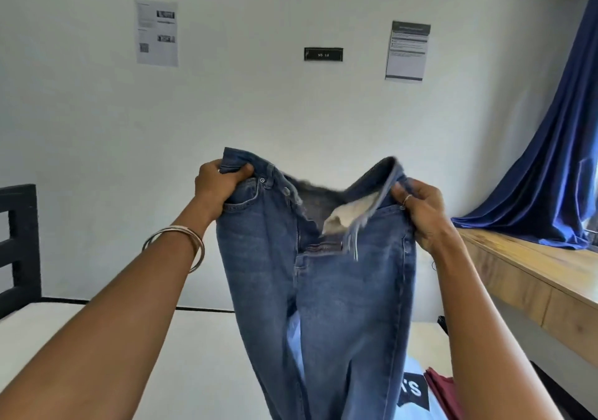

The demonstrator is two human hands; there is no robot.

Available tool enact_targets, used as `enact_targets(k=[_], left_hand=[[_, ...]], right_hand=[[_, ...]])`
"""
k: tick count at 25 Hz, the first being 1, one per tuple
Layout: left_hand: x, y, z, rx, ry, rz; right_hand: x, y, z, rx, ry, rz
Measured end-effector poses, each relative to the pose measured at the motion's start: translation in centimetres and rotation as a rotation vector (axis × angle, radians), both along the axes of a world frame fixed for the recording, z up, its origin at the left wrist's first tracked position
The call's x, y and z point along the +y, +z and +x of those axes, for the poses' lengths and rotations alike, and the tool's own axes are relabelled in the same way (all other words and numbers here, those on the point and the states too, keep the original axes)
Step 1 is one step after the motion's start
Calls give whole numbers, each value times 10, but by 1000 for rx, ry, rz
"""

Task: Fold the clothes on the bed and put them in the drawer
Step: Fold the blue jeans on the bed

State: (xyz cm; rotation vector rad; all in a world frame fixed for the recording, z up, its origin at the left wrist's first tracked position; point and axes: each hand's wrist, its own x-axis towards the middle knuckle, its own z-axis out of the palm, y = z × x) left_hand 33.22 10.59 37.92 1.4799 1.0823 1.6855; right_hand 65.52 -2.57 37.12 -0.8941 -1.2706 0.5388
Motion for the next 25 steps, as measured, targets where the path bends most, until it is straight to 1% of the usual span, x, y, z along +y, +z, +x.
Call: enact_targets(k=[1,2,3,4,5,6,7,8,9,10,11,12,14,16,18,20,21,23,25], left_hand=[[-4,2,-4,-52,-141,-29],[-9,4,-7,-66,-267,-49],[-12,6,-11,-55,-364,-58],[-14,7,-14,-45,-443,-51],[-15,7,-15,-34,-473,-52],[-14,6,-15,-33,-447,-69],[-14,6,-11,-12,-339,-113],[-12,5,-4,55,-142,-175],[-13,5,5,150,86,-239],[-18,5,16,233,268,-275],[-24,8,27,281,362,-276],[-29,11,35,296,391,-257],[-36,20,43,290,406,-232],[-42,24,43,299,404,-212],[-48,26,47,278,343,-173],[-57,29,60,258,251,-131],[-62,31,70,235,180,-123],[-73,36,93,133,-32,-161],[-84,41,108,25,-276,-245]], right_hand=[[-1,2,-1,101,-17,22],[-3,4,-1,182,-9,39],[-6,7,0,221,11,51],[-10,10,0,213,55,66],[-12,12,-1,192,72,67],[-10,14,-3,163,44,51],[-4,15,-7,114,-89,-3],[6,17,-11,33,-295,-81],[16,16,-18,-55,-544,-155],[22,16,-28,-135,-735,-216],[27,16,-39,-169,-795,-239],[29,16,-49,-164,-797,-239],[30,19,-59,-96,-760,-248],[27,22,-62,-76,-807,-254],[27,23,-67,-71,-863,-264],[28,22,-81,-96,-858,-249],[29,21,-89,-138,-835,-231],[30,20,-104,-261,-732,-190],[31,16,-110,-298,-506,-182]])
